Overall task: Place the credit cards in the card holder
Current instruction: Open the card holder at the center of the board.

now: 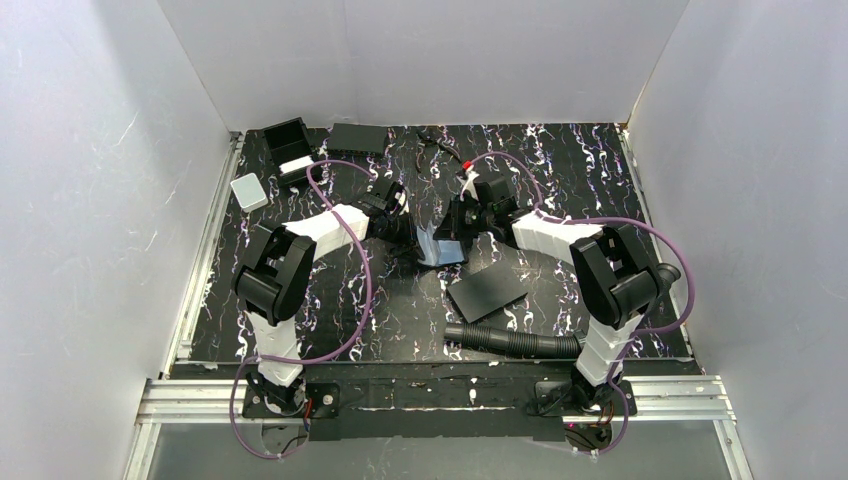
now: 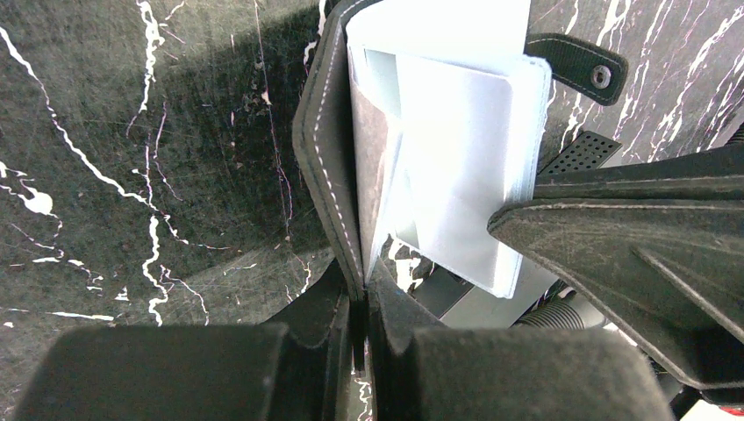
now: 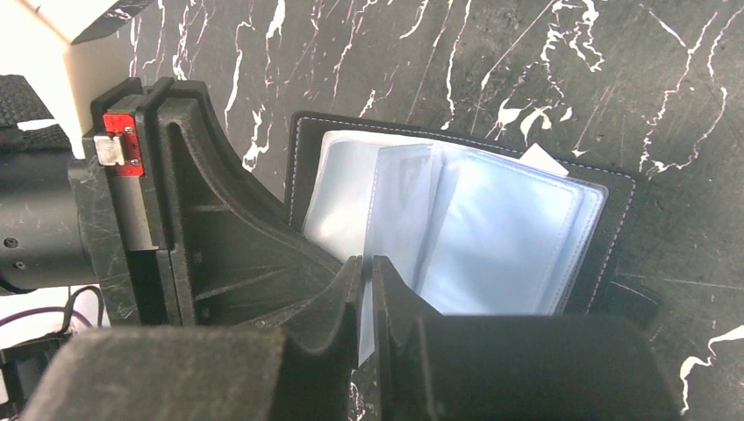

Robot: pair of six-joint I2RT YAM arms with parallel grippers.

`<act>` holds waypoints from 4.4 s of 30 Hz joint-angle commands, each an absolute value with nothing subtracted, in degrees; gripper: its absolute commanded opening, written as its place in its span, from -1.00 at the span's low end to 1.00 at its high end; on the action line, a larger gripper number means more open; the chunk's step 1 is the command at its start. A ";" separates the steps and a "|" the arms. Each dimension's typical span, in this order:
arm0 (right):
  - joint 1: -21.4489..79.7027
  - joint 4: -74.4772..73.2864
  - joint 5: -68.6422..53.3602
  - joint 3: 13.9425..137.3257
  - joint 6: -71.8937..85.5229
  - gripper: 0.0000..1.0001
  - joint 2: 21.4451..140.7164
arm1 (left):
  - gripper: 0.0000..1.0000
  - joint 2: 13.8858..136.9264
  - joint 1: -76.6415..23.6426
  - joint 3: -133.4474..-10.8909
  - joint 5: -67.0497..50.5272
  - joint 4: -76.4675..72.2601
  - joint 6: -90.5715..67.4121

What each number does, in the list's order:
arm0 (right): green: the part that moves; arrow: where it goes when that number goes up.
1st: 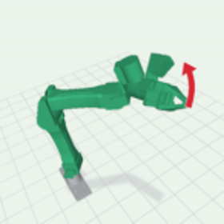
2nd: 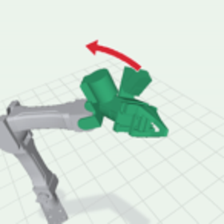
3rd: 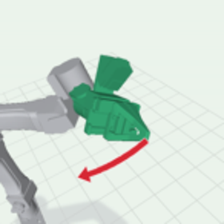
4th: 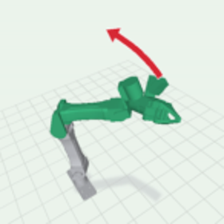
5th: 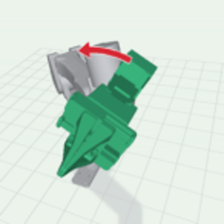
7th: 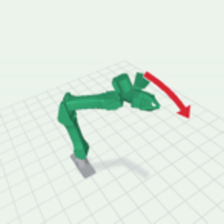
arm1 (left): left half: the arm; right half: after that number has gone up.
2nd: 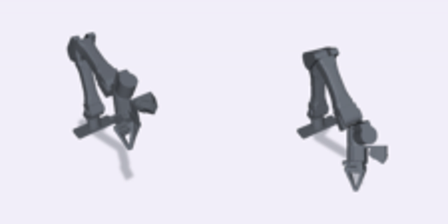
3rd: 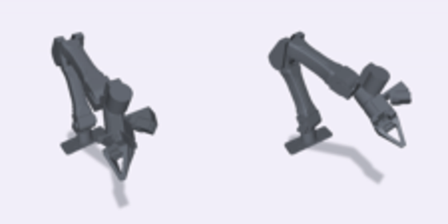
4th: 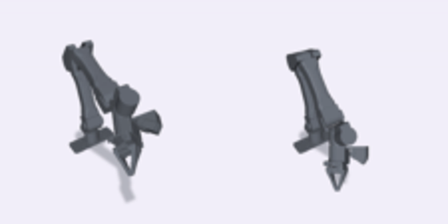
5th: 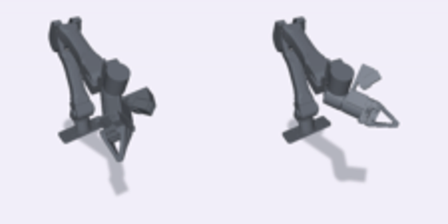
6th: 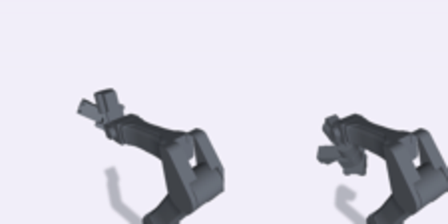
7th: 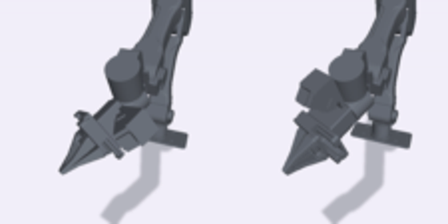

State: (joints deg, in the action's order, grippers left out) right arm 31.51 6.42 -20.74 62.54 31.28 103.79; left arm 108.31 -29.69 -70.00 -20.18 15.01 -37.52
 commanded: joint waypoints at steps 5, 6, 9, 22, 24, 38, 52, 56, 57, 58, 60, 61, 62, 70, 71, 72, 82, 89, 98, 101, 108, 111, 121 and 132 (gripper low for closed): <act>30.93 9.48 -23.63 60.45 32.03 -0.90 100.12 | -1.00 104.94 -29.62 -69.41 -20.58 15.67 -36.71; 30.86 9.73 -23.98 60.24 32.31 -0.91 99.96 | -1.00 104.95 -29.62 -69.42 -20.57 15.65 -36.74; 30.68 10.77 -25.10 59.57 33.19 -0.82 99.53 | -1.00 105.12 -29.62 -69.29 -20.61 15.56 -36.71; 30.32 11.50 -25.81 57.97 33.47 -0.80 98.49 | -1.00 105.13 -29.62 -69.34 -20.95 15.63 -36.58; 30.32 11.89 -26.32 58.02 33.74 -0.97 98.85 | -1.00 104.85 -29.62 -68.88 -21.47 15.11 -36.63; 30.06 16.35 -28.98 56.82 36.72 -0.97 100.58 | 0.10 99.28 -27.82 -66.25 -25.17 12.34 -37.12; 30.46 8.72 -26.76 58.16 28.59 -0.62 99.84 | -0.54 102.94 -27.86 -69.07 -24.11 15.52 -36.80; 30.75 9.53 -27.80 55.67 24.90 -0.23 98.76 | -0.73 102.27 -27.86 -68.54 -24.31 14.74 -36.96; 30.76 10.17 -28.34 55.26 24.32 -0.14 98.77 | -0.76 102.16 -27.86 -68.40 -24.38 14.63 -37.00; 30.76 10.48 -28.79 55.13 24.19 -0.09 99.03 | -0.80 102.13 -27.86 -68.35 -24.42 14.49 -36.99; 30.82 11.07 -29.67 55.17 24.51 -0.07 99.77 | -0.86 102.28 -27.86 -68.33 -24.34 14.47 -36.95; 30.89 11.87 -30.12 55.05 25.13 -0.07 100.19 | -0.90 102.40 -27.88 -68.36 -24.23 14.60 -36.88; 30.97 12.77 -30.49 54.89 25.79 -0.07 100.57 | -0.92 102.57 -27.87 -68.35 -24.10 14.74 -36.86; 31.37 14.98 -29.63 54.68 28.16 0.08 101.97 | -1.00 103.47 -27.86 -67.88 -21.84 16.72 -35.89; 31.44 15.02 -29.40 54.75 28.24 0.09 102.05 | -1.00 103.58 -27.86 -67.92 -21.38 17.20 -35.61; 31.63 15.23 -29.22 54.90 28.41 0.09 102.47 | -1.00 103.78 -27.86 -67.92 -20.90 17.66 -35.25; 32.36 15.35 -27.39 56.89 29.42 -0.17 106.42 | -0.81 106.19 -27.66 -69.50 -15.37 24.65 -31.52; 32.38 16.14 -26.92 56.93 30.63 -0.25 107.68 | -0.81 107.63 -27.24 -70.66 -14.56 26.77 -29.91; 32.43 16.48 -26.86 57.37 31.15 -0.43 109.34 | -0.64 108.54 -27.20 -70.21 -14.51 26.52 -29.99; 32.43 15.58 -26.69 57.34 30.43 -0.49 109.05 | -0.46 107.72 -26.81 -70.33 -14.35 27.14 -29.61; 32.34 14.78 -26.83 57.29 30.75 -0.46 108.02 | -0.34 104.91 -24.50 -70.12 -15.39 28.31 -28.53; 32.26 17.13 -27.96 56.49 32.85 -0.30 108.77 | -0.56 106.73 -24.36 -70.40 -17.40 27.96 -29.39; 32.26 22.56 -30.74 55.87 37.56 -0.42 111.86 | -0.82 111.26 -24.88 -70.39 -22.27 23.05 -33.35; 31.62 25.55 -32.96 55.13 39.84 -0.45 111.91 | -0.85 112.78 -25.09 -71.14 -20.96 24.41 -32.53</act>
State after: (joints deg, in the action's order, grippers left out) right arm 31.99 24.26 -32.11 55.64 40.10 112.55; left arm 111.54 -24.53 -70.26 -23.39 22.46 -33.68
